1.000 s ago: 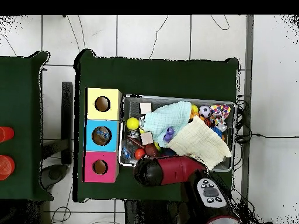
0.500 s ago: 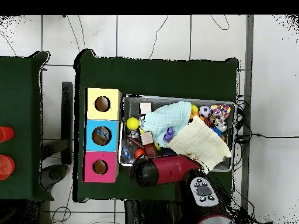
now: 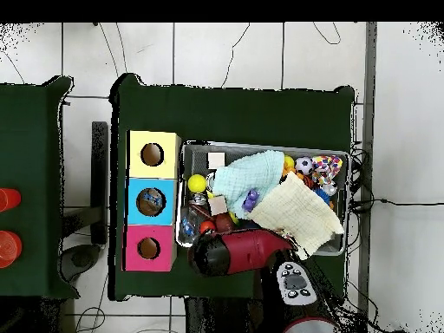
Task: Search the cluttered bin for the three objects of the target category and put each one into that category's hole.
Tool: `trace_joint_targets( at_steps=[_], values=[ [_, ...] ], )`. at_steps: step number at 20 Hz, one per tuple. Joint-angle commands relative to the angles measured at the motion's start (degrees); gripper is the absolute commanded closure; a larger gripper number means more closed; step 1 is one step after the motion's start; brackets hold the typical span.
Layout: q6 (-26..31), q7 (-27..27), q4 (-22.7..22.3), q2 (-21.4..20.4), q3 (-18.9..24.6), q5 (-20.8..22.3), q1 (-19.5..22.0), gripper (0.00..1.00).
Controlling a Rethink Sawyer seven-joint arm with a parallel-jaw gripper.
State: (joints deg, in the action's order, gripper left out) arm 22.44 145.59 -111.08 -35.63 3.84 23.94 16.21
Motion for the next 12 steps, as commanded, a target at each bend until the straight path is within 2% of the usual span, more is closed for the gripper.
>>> trace_joint_targets(
  at_steps=[1, 6, 12],
  values=[
    [-1.6, 6.1, 6.5, 7.6, 7.1, -6.9, -4.5, 0.00],
    [-1.2, 7.7, 9.0, 9.0, 3.8, -8.3, -7.9, 0.00],
    [-2.0, 7.8, 10.6, 10.5, 2.3, -10.3, -9.7, 0.00]
  ],
)
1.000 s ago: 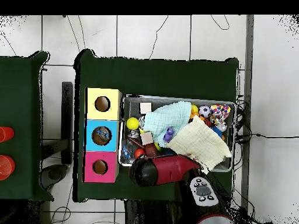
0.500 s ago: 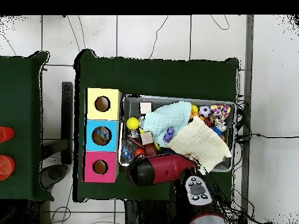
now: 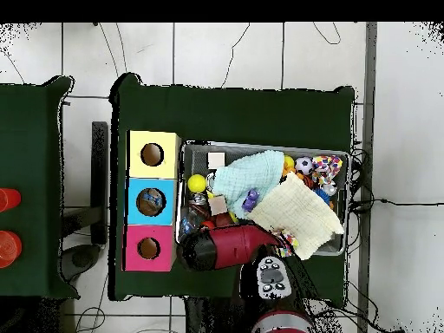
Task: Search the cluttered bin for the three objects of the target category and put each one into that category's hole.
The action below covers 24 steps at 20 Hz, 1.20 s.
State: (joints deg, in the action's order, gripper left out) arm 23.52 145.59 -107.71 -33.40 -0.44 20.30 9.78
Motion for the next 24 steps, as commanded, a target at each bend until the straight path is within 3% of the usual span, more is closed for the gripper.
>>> trace_joint_targets(
  at_steps=[1, 12, 17, 21, 24],
  values=[
    [-3.1, 7.6, 7.6, 8.6, 6.5, -7.1, -3.3, 0.00],
    [-4.5, 8.3, 12.5, 12.7, 3.5, -11.9, -7.2, 0.00],
    [-7.5, 6.7, 12.7, 14.7, 3.5, -11.2, -6.5, 0.00],
    [-7.9, 5.2, 9.2, 12.5, 5.7, -11.1, -4.3, 0.00],
    [-5.8, 4.6, 4.9, 7.8, 7.7, -12.2, -2.7, 0.00]
  ],
)
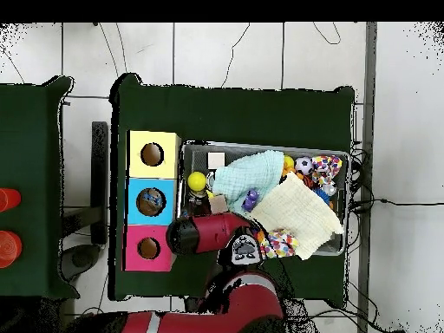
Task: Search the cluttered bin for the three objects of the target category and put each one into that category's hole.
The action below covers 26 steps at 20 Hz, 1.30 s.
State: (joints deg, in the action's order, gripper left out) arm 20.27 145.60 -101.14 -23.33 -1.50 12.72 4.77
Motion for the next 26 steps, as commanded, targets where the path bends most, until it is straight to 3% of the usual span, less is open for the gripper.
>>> trace_joint_targets(
  at_steps=[1, 6, 13, 23, 26],
  values=[
    [-1.8, 4.1, -2.6, -3.4, 9.3, -4.8, 3.1, 0.00],
    [1.9, 2.3, -7.9, -10.2, 12.3, -6.0, 6.3, 0.00],
    [4.3, 0.7, -12.8, -16.2, 14.7, -7.0, 9.8, 0.00],
    [0.9, 2.0, -12.4, -14.8, 14.1, -5.9, 9.8, 0.00],
    [-1.3, 3.5, -10.2, -11.8, 12.2, -5.3, 8.1, 0.00]
  ],
)
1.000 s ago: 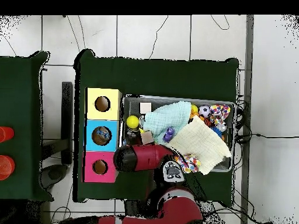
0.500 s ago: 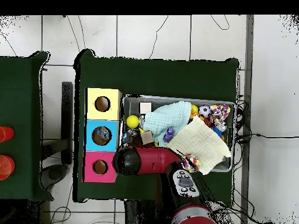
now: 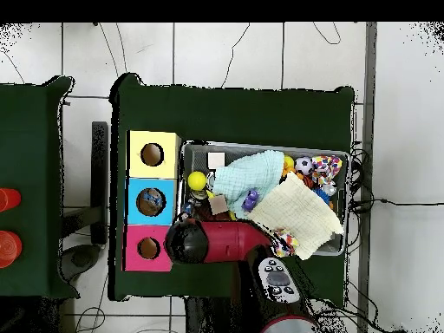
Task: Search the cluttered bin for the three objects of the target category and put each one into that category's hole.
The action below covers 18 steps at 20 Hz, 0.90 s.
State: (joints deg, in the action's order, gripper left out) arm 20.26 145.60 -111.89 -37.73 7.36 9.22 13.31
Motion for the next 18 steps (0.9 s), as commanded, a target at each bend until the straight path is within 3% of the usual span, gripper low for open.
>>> trace_joint_targets(
  at_steps=[1, 8, 12, 18],
  values=[
    [-2.2, 4.1, 1.2, 3.5, 2.9, -1.9, -1.0, 0.00],
    [-9.0, 8.9, 6.6, 9.6, -1.3, -3.9, -4.1, 0.00],
    [-12.2, 11.4, 7.0, 10.1, -3.5, -6.3, -5.8, 0.00],
    [-13.8, 10.6, 6.7, 10.5, -5.6, -7.7, -6.0, 0.00]
  ],
)
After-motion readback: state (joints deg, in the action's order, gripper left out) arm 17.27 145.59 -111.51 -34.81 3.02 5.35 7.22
